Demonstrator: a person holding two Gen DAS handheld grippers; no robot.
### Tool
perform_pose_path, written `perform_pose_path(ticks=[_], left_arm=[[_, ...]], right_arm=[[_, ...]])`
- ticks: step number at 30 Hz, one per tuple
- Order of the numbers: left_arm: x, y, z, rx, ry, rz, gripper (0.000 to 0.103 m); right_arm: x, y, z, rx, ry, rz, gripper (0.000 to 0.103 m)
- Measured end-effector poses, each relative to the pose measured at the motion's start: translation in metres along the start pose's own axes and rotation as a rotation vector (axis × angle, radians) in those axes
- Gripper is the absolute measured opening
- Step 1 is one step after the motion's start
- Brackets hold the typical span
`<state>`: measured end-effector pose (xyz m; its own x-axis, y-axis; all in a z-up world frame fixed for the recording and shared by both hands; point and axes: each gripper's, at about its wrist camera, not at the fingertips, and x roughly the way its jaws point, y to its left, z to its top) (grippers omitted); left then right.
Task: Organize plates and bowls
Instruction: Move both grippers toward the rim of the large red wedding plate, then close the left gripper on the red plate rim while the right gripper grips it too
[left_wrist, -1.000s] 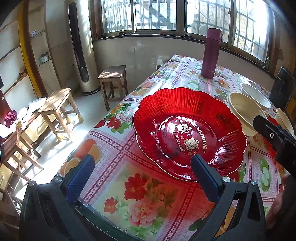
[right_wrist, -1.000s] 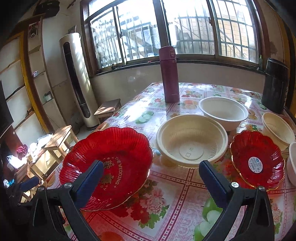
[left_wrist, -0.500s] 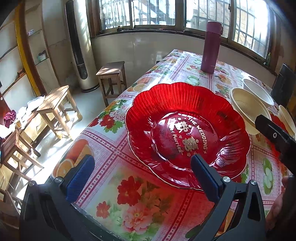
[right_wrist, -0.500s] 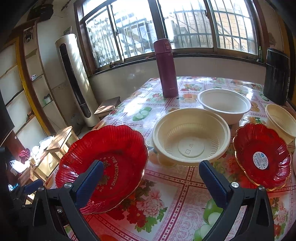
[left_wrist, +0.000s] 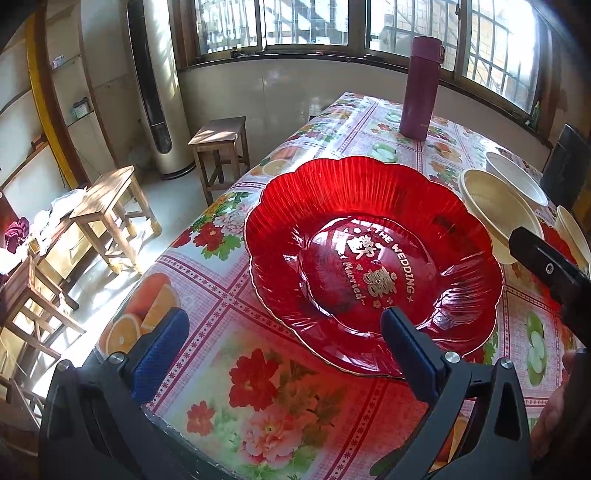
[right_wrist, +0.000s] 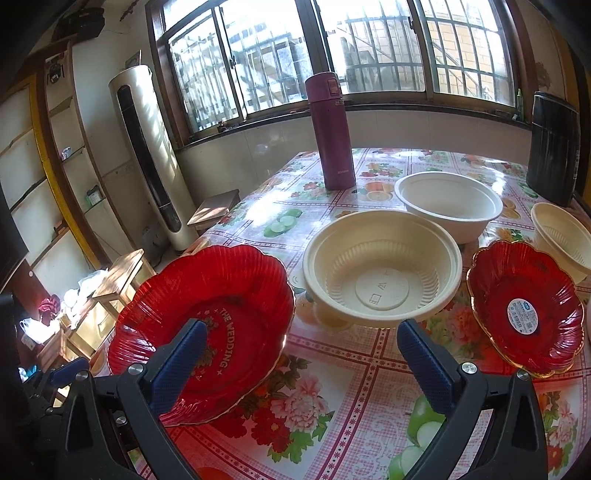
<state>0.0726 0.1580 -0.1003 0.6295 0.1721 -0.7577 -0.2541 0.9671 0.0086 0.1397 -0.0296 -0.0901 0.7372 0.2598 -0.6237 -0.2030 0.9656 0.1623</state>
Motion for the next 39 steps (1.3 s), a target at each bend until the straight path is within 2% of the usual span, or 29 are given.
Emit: perform_pose_path(ticks=[13, 21, 24, 26, 28, 31, 33, 34, 36, 38, 39], left_arm=[[0.016, -0.001, -0.002, -0.020, 0.044, -0.006, 0.103], [0.023, -0.001, -0.002, -0.054, 0.095, -0.053, 0.103], [0.027, -0.002, 0.000, -0.062, 0.115, -0.065, 0.103], [0.028, 0.000, 0.002, -0.072, 0.118, -0.082, 0.099], [0.028, 0.002, 0.005, -0.084, 0.118, -0.091, 0.096], [0.032, 0.005, 0.011, -0.108, 0.131, -0.093, 0.087], [0.038, 0.010, 0.013, -0.134, 0.159, -0.118, 0.063], [0.038, 0.012, 0.013, -0.142, 0.156, -0.120, 0.059], [0.039, 0.012, 0.015, -0.146, 0.155, -0.111, 0.038], [0.041, 0.013, 0.016, -0.152, 0.163, -0.121, 0.024], [0.041, 0.014, 0.016, -0.152, 0.162, -0.120, 0.021]], right_arm=[[0.015, 0.003, -0.006, -0.010, 0.063, -0.004, 0.103], [0.034, 0.006, -0.006, 0.003, 0.128, 0.012, 0.102], [0.039, 0.006, -0.006, 0.011, 0.142, 0.022, 0.095], [0.044, 0.006, -0.006, 0.015, 0.157, 0.026, 0.080], [0.052, 0.003, -0.007, 0.029, 0.190, 0.029, 0.070], [0.058, -0.006, -0.010, 0.074, 0.217, 0.058, 0.054], [0.057, -0.008, -0.009, 0.078, 0.203, 0.061, 0.050], [0.057, -0.008, -0.009, 0.080, 0.199, 0.071, 0.047], [0.058, -0.009, -0.009, 0.088, 0.200, 0.102, 0.040], [0.057, -0.006, -0.009, 0.085, 0.195, 0.127, 0.029], [0.056, -0.004, -0.009, 0.077, 0.188, 0.133, 0.025]])
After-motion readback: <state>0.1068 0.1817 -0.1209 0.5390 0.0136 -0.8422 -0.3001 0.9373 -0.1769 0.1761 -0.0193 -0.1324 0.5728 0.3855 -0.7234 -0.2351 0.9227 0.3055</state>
